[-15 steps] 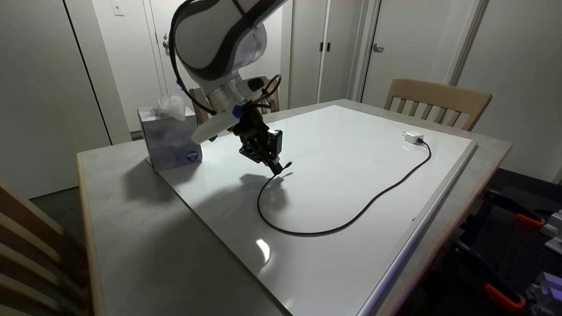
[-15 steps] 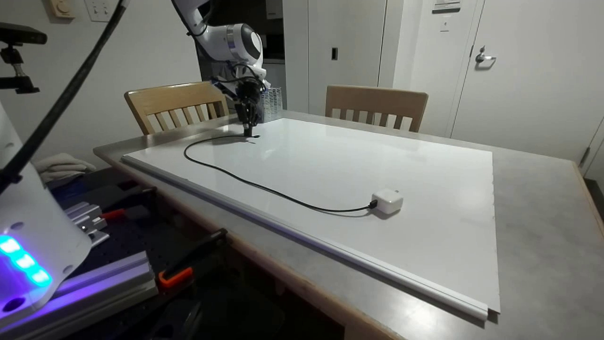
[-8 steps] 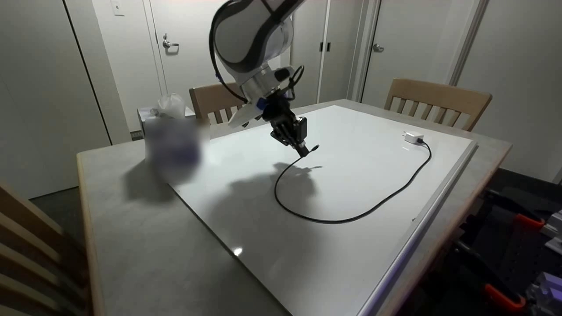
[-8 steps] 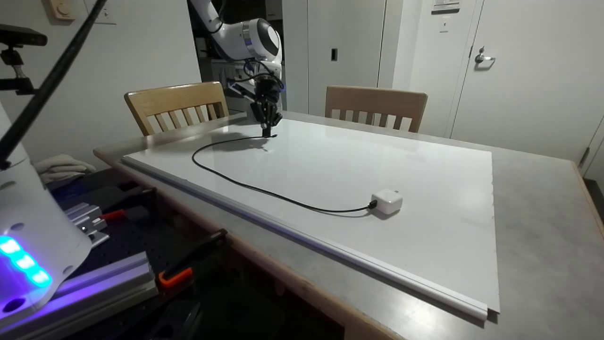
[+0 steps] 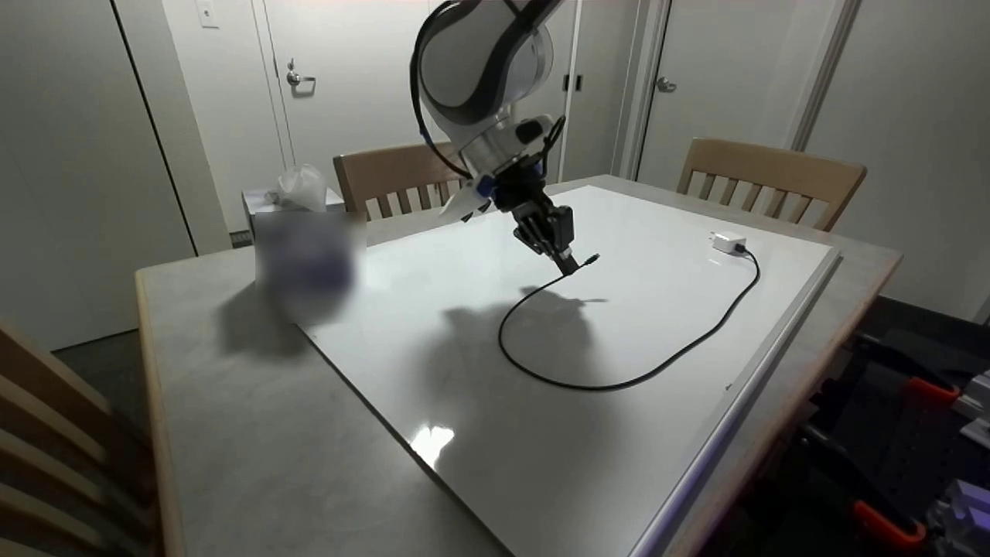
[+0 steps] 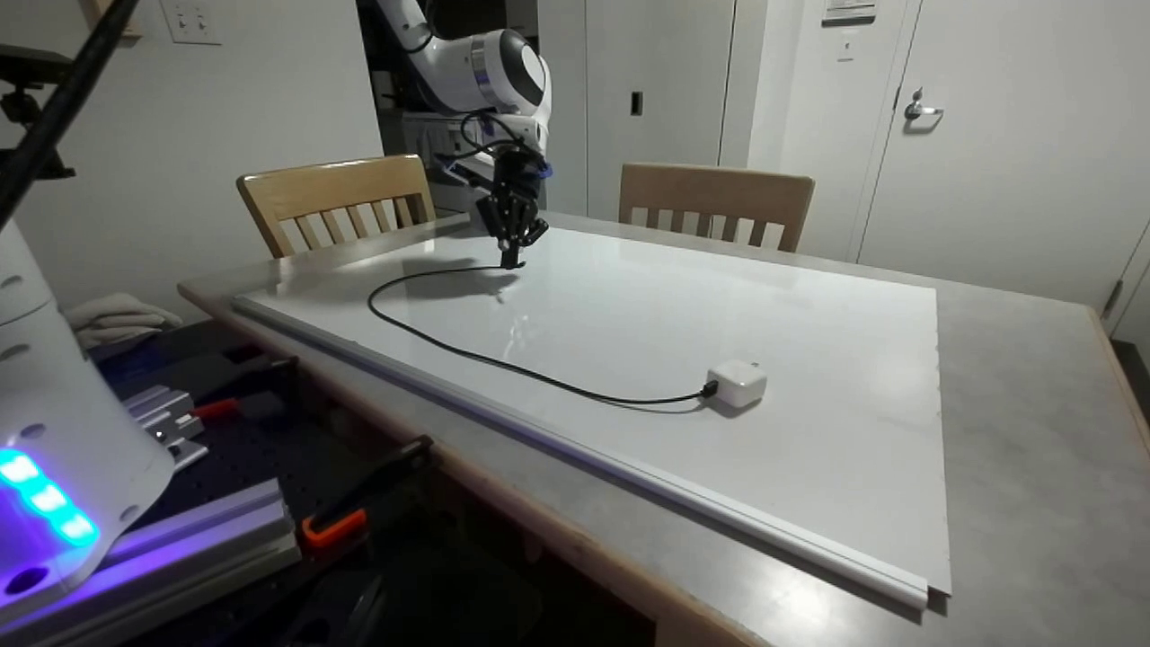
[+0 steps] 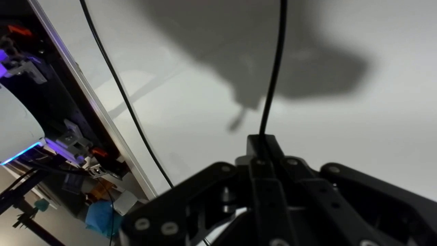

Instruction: Put the white charger in the center of the table

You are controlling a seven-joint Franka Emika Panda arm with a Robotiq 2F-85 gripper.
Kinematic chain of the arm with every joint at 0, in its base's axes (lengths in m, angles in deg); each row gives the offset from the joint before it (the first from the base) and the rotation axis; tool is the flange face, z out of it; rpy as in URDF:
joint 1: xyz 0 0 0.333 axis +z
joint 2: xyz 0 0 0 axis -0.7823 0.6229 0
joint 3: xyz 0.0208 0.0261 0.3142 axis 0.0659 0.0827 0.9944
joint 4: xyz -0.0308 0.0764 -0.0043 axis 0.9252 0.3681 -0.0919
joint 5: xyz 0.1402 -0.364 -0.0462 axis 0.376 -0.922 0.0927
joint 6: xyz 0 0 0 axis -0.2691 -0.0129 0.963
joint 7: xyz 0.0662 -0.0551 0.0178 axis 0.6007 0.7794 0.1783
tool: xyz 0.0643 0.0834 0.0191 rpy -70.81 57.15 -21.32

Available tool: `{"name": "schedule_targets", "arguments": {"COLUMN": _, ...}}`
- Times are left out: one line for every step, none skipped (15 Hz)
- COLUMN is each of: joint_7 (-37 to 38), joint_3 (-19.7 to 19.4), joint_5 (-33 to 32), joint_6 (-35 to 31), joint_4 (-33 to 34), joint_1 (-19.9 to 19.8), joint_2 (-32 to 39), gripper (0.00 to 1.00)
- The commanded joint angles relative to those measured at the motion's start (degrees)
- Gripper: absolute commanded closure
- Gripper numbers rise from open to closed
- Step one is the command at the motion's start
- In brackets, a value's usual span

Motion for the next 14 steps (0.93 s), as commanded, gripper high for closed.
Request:
{"name": "schedule_targets", "arguments": {"joint_7": 4.1, "joint_3": 0.1, "joint_5": 1.3, "joint_6": 0.7, "joint_4": 1.7, "joint_1": -1.0, "joint_2": 1.2, "gripper": 0.99}}
{"name": "schedule_targets", "arguments": {"joint_7": 6.8, "joint_3": -0.2, "joint_5": 1.7, "joint_6": 0.5, "joint_4": 1.8, "joint_1": -1.2, "joint_2": 1.3, "gripper": 0.99}}
{"name": "schedule_targets", "arguments": {"joint_7": 10.0, "joint_3": -0.4, "joint_5": 2.3, "joint_6": 0.1, "joint_4": 1.9, "joint_1": -1.6, "joint_2": 1.4, "gripper": 0.99}}
{"name": "schedule_targets", "arguments": {"joint_7": 12.7, "joint_3": -0.7, "joint_5": 2.4, "joint_6": -0.3, "joint_4": 2.2, "joint_1": -2.0, "joint_2": 1.4, "gripper": 0.99}}
{"name": "schedule_targets", "arguments": {"joint_7": 15.2, "joint_3": -0.9, "joint_5": 2.5, "joint_6": -0.5, "joint_4": 2.5, "joint_1": -2.4, "joint_2": 1.4, "gripper": 0.99}}
{"name": "schedule_targets", "arguments": {"joint_7": 17.7, "joint_3": -1.2, "joint_5": 2.7, "joint_6": -0.8, "joint_4": 2.9, "joint_1": -2.9, "joint_2": 1.4, "gripper": 0.99}}
{"name": "schedule_targets", "arguments": {"joint_7": 20.2, "joint_3": -1.5, "joint_5": 2.8, "joint_6": -1.1, "joint_4": 3.2, "joint_1": -3.5, "joint_2": 1.3, "gripper": 0.99}}
{"name": "schedule_targets", "arguments": {"joint_7": 22.5, "joint_3": -1.8, "joint_5": 3.0, "joint_6": -1.6, "joint_4": 3.3, "joint_1": -4.1, "joint_2": 1.1, "gripper": 0.99}}
{"name": "schedule_targets", "arguments": {"joint_7": 24.9, "joint_3": -2.1, "joint_5": 3.0, "joint_6": -1.9, "joint_4": 3.5, "joint_1": -4.6, "joint_2": 1.0, "gripper": 0.99}}
{"name": "schedule_targets", "arguments": {"joint_7": 27.4, "joint_3": -2.4, "joint_5": 3.0, "joint_6": -2.5, "joint_4": 3.4, "joint_1": -5.1, "joint_2": 0.9, "gripper": 0.99}}
{"name": "schedule_targets", "arguments": {"joint_7": 29.9, "joint_3": -2.7, "joint_5": 3.1, "joint_6": -2.9, "joint_4": 3.1, "joint_1": -5.6, "joint_2": 0.6, "gripper": 0.99}}
{"name": "schedule_targets", "arguments": {"joint_7": 32.5, "joint_3": -2.9, "joint_5": 3.3, "joint_6": -2.9, "joint_4": 3.1, "joint_1": -6.1, "joint_2": 0.7, "gripper": 0.99}}
{"name": "schedule_targets", "arguments": {"joint_7": 34.3, "joint_3": -2.7, "joint_5": 4.3, "joint_6": -0.8, "joint_4": 3.9, "joint_1": -7.1, "joint_2": 1.2, "gripper": 0.99}}
{"name": "schedule_targets", "arguments": {"joint_7": 29.4, "joint_3": -1.4, "joint_5": 3.8, "joint_6": 2.8, "joint_4": 5.1, "joint_1": -8.5, "joint_2": 2.2, "gripper": 0.99}}
